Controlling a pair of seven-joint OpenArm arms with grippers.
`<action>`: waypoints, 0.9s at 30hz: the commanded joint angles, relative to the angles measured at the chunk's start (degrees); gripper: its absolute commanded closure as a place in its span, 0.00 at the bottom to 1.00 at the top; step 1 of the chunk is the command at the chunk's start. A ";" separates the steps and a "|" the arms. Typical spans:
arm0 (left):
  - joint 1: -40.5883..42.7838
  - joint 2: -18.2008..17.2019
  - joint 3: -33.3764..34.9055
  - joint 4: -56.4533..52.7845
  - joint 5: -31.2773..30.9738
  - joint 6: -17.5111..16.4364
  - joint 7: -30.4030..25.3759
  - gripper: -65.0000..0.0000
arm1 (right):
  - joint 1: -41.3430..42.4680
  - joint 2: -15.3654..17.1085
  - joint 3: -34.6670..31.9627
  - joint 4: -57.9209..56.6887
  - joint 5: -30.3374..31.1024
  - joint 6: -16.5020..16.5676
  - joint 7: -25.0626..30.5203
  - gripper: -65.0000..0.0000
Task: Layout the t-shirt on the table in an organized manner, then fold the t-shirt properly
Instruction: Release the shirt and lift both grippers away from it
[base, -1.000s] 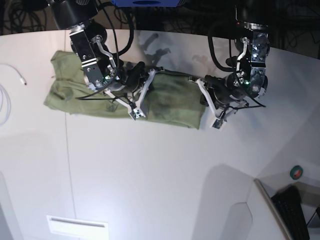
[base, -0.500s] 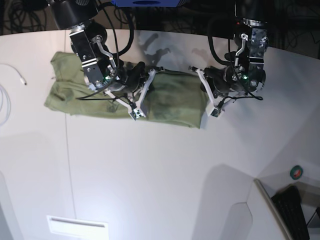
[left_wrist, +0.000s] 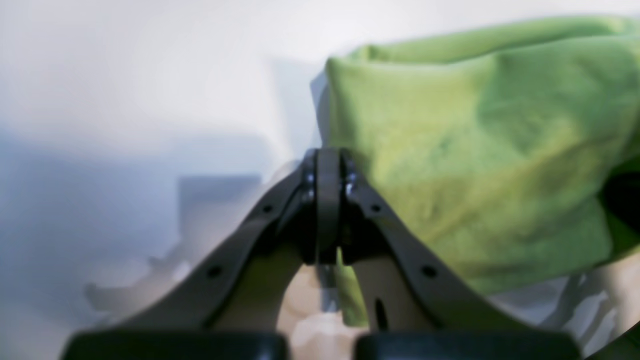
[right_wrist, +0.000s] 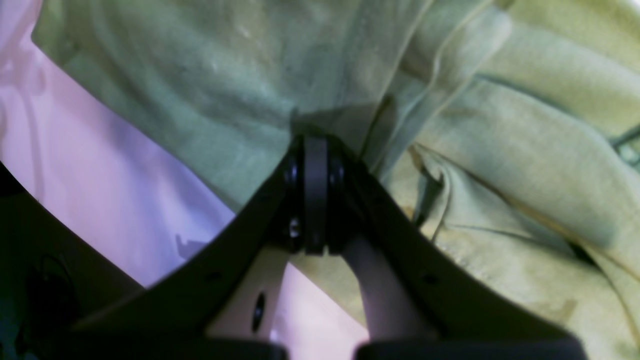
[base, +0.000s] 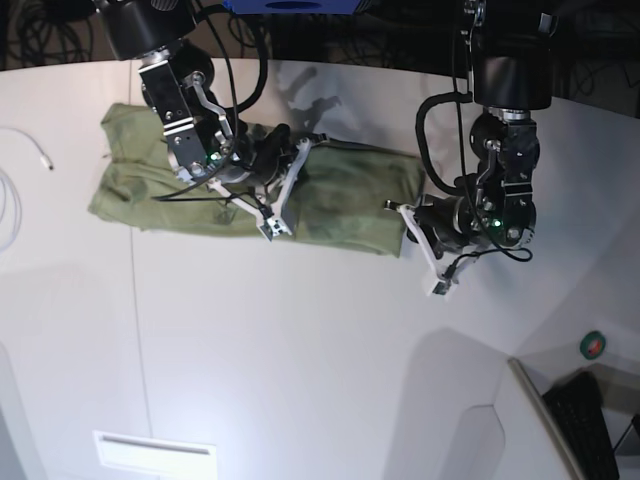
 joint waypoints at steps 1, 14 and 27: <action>-1.46 -0.20 -0.24 0.61 -0.53 -0.23 -0.78 1.00 | 0.39 -0.07 -0.04 0.55 -0.42 -0.37 -0.51 1.00; 0.74 1.82 0.47 5.01 -0.53 -0.31 -0.78 1.00 | 0.48 -0.07 -0.04 0.55 -0.42 -0.37 -0.60 1.00; -1.02 2.43 0.29 3.07 -0.53 -0.31 -7.20 1.00 | 0.39 -0.07 -0.13 0.55 -0.42 -0.37 -0.69 1.00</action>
